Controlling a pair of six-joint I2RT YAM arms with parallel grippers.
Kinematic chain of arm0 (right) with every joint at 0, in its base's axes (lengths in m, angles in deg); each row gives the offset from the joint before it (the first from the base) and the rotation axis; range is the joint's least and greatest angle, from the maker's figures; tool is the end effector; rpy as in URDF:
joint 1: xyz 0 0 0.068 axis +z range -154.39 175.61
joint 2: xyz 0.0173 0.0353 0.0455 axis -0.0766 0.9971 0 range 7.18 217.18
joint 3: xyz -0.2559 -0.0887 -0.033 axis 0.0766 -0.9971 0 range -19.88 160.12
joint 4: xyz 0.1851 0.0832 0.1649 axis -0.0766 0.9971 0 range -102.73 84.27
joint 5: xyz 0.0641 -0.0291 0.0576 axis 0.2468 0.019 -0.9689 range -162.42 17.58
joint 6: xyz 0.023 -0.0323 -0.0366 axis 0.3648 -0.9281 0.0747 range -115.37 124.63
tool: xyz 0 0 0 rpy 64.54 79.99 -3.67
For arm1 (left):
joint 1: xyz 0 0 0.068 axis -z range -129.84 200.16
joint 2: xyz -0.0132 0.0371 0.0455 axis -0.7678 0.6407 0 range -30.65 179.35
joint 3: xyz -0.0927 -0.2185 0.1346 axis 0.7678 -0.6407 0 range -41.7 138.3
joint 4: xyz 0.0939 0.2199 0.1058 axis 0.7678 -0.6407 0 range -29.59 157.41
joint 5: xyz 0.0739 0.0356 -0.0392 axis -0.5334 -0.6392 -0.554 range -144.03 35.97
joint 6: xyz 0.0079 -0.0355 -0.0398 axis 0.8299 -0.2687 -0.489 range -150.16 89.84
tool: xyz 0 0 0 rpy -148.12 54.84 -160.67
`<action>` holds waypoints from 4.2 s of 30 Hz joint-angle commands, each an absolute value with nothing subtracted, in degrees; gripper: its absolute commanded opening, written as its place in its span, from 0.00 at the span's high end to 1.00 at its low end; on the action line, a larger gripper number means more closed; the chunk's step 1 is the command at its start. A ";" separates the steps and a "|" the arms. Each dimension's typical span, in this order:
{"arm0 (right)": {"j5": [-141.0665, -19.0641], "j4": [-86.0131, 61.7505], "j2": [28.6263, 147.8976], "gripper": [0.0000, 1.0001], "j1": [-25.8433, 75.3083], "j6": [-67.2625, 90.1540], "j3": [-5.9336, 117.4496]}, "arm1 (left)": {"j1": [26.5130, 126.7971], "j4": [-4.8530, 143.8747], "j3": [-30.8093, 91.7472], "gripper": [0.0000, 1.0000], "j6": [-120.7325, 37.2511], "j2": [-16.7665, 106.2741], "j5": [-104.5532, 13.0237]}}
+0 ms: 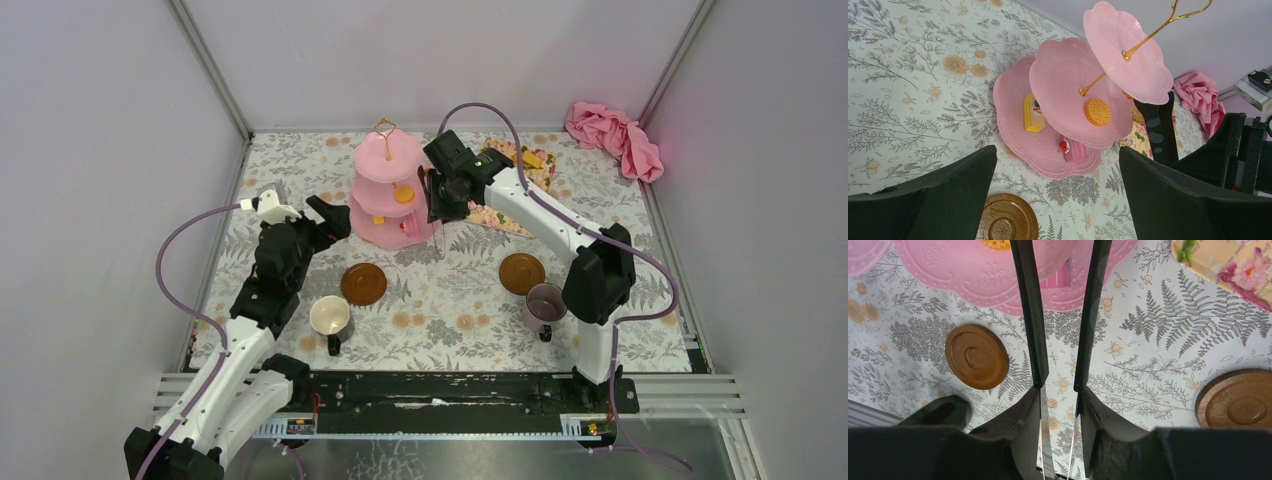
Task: Serve the afternoon tea
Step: Place the desert on the desert table.
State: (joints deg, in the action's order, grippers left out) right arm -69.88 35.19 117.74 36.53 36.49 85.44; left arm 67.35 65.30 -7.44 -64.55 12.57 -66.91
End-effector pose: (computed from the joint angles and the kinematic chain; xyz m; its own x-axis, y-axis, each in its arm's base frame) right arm 0.3244 0.2790 0.3103 -0.8484 -0.0376 -0.5280 -0.2195 0.9327 0.2862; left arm 0.1797 -0.0474 0.2944 -0.1960 -0.5157 -0.8341 -0.0383 0.8539 -0.5189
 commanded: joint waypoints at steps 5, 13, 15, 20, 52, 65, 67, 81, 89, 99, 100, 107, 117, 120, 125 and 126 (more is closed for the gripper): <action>-69.10 35.74 120.74 0.85 37.18 34.78 91.67 | 66.85 68.75 -7.05 0.00 -64.26 12.17 -67.08; -69.72 36.82 124.84 0.86 37.18 34.11 96.85 | 66.85 68.76 -6.98 0.00 -64.00 12.48 -67.23; -69.83 37.44 125.79 0.86 37.09 33.91 98.11 | 66.85 68.80 -6.90 0.00 -64.09 12.67 -67.23; -69.70 37.26 127.31 0.86 37.18 33.28 99.61 | 66.86 68.71 -6.99 0.00 -64.00 12.55 -67.21; -70.01 39.96 135.25 0.85 36.35 30.54 108.87 | 66.67 68.50 -6.96 0.00 -63.91 12.56 -67.16; -70.05 39.58 133.91 0.71 35.76 30.52 106.93 | 66.70 68.55 -7.16 0.00 -63.91 12.44 -67.06; -70.11 39.59 133.76 0.69 35.69 30.69 106.58 | 66.68 68.55 -7.07 0.00 -63.96 12.59 -66.85; -69.69 39.18 132.05 0.58 35.59 30.91 104.13 | 66.72 68.59 -7.24 0.00 -64.00 12.22 -67.01; -69.80 38.87 130.44 0.57 35.60 30.74 102.40 | 66.69 68.97 -7.07 0.00 -64.26 13.19 -66.71; -70.74 36.68 127.51 0.60 35.60 31.22 98.99 | 66.71 68.85 -7.06 0.00 -63.87 12.87 -66.90; -70.81 36.63 127.27 0.61 35.60 31.21 98.79 | 66.66 68.89 -6.99 0.00 -63.87 13.06 -66.83; -71.35 34.44 124.78 0.64 35.60 31.46 96.15 | 66.70 68.98 -6.99 0.00 -63.83 13.07 -66.96; -72.28 32.43 121.45 0.65 35.59 31.83 93.20 | 66.60 68.96 -7.07 0.00 -63.74 12.58 -67.16; -72.17 31.65 119.44 0.65 35.60 31.98 90.43 | 66.59 68.99 -7.07 0.00 -63.73 12.61 -67.04; -72.16 28.75 115.30 0.66 35.59 33.19 83.78 | 66.55 69.24 -6.98 0.00 -63.89 12.75 -66.91; -72.20 28.16 114.39 0.66 35.62 33.51 82.43 | 66.51 69.25 -6.94 0.00 -63.99 12.83 -66.82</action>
State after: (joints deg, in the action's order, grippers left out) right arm -71.65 31.78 120.19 35.99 32.12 85.59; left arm 66.97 65.28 -7.44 -64.53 13.20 -66.91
